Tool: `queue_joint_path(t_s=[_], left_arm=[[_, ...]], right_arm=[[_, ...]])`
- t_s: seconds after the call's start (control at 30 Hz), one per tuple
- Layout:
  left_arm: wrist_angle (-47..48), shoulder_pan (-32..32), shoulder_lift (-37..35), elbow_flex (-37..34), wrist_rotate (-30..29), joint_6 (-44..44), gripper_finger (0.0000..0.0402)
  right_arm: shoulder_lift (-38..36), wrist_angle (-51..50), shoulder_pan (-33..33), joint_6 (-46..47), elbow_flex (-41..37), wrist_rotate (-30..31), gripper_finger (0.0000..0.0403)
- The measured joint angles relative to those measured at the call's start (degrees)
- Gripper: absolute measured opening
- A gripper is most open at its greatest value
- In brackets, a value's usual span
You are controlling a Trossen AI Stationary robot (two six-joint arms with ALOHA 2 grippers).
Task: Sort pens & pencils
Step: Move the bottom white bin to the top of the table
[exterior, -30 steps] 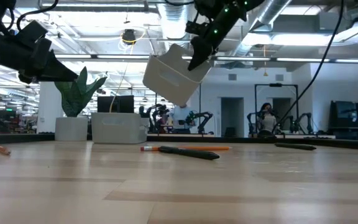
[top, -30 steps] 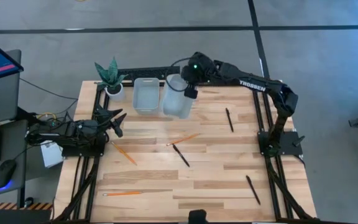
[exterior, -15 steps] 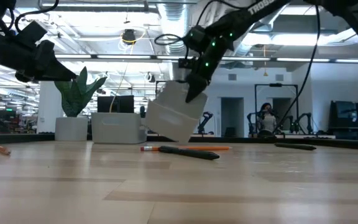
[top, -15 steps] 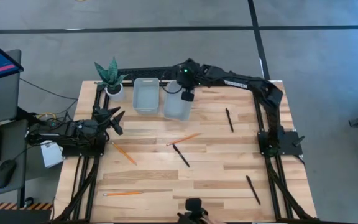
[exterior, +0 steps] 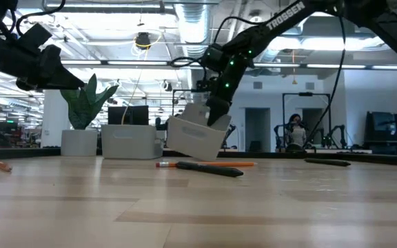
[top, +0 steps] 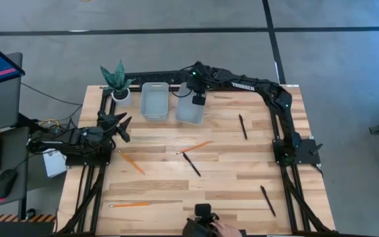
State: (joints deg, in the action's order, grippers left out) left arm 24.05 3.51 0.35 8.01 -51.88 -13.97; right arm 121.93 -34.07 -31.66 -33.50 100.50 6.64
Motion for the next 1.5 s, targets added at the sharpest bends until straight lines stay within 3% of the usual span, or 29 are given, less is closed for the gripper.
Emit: queue_joint_path(t_s=[0.6, 1.5], left_arm=[[0.0, 0.0, 0.0, 0.0, 0.0, 0.6, 0.0137], [0.0, 0.0, 0.0, 0.0, 0.0, 1.7, 0.0137]], right_arm=[[16.0, -15.0, 0.0, -7.1, 23.3, 0.6, 0.0025], [16.3, -13.2, 0.9, -10.8, 23.8, 1.2, 0.0051]])
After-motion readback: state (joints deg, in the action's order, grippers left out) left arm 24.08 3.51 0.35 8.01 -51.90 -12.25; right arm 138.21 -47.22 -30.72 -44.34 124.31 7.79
